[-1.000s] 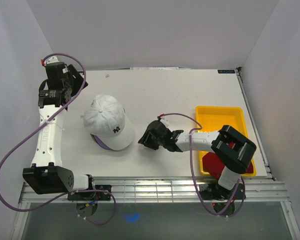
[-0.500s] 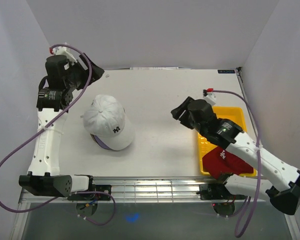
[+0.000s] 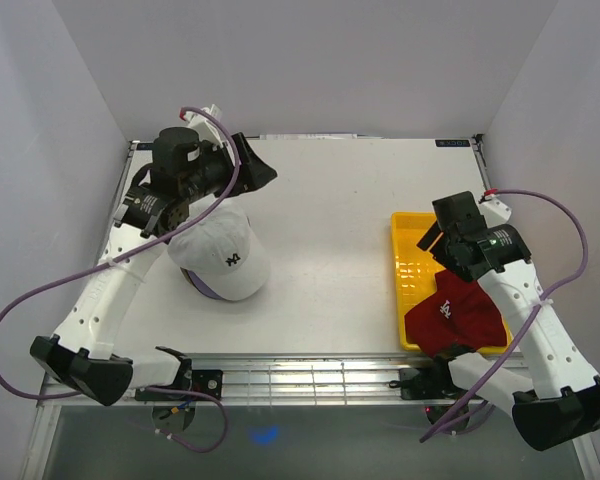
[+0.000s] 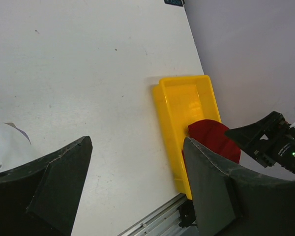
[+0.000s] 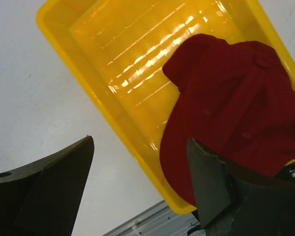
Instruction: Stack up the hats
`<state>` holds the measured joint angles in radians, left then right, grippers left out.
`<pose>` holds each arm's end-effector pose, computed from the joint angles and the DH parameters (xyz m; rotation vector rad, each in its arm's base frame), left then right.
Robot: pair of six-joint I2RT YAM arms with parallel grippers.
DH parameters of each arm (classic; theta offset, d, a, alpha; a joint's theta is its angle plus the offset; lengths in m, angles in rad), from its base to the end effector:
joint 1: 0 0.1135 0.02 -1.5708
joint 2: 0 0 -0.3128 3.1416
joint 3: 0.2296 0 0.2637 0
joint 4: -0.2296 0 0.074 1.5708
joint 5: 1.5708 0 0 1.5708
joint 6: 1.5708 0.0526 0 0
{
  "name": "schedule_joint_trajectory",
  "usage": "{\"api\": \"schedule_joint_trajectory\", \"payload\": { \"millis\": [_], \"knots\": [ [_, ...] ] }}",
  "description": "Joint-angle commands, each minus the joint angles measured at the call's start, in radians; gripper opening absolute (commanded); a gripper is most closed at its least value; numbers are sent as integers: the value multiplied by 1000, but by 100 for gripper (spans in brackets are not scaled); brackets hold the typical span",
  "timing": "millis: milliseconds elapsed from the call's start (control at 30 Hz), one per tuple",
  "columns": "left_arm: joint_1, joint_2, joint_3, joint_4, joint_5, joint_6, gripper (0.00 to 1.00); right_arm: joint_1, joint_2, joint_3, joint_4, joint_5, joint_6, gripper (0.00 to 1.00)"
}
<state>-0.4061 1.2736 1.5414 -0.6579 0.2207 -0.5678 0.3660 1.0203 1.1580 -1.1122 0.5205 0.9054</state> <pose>0.2491 -0.1196 0.4908 -0.0138 2.0507 -0.8415 0.1678 0.0363 0.3758 0.8166 2.2278 -0.0752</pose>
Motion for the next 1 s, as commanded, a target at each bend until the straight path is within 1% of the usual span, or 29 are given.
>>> {"api": "schedule_joint_trajectory", "payload": {
  "millis": [0, 67, 200, 367, 433, 533, 633, 800, 967],
  "knots": [
    [-17, -68, -55, 24, 48, 0, 86, -41, -16, 68, -147, 30, -8, 82],
    [-19, -85, -101, 37, 68, 0, 85, -56, -8, 75, -194, 50, 4, 83],
    [-20, -112, -162, 53, 103, 2, 85, -122, -55, 42, -195, 24, -19, 86],
    [-23, -135, -195, 61, 140, -1, 86, -209, -69, -70, -192, 7, -40, 86],
    [-23, -144, -191, 60, 141, 5, 85, -223, -66, -99, -181, 6, -31, 86],
    [-23, -148, -175, 52, 146, 14, 86, -237, -57, -113, -121, -1, -56, 84],
    [-23, -146, -161, 41, 144, 23, 86, -268, -16, -116, -107, -4, -80, 82],
    [-23, -148, -133, 12, 121, 42, 85, -332, 4, -145, -32, -27, -126, 77],
    [-23, -134, -98, -3, 120, 48, 85, -352, 6, -208, 23, -63, -145, 74]
  ]
}}
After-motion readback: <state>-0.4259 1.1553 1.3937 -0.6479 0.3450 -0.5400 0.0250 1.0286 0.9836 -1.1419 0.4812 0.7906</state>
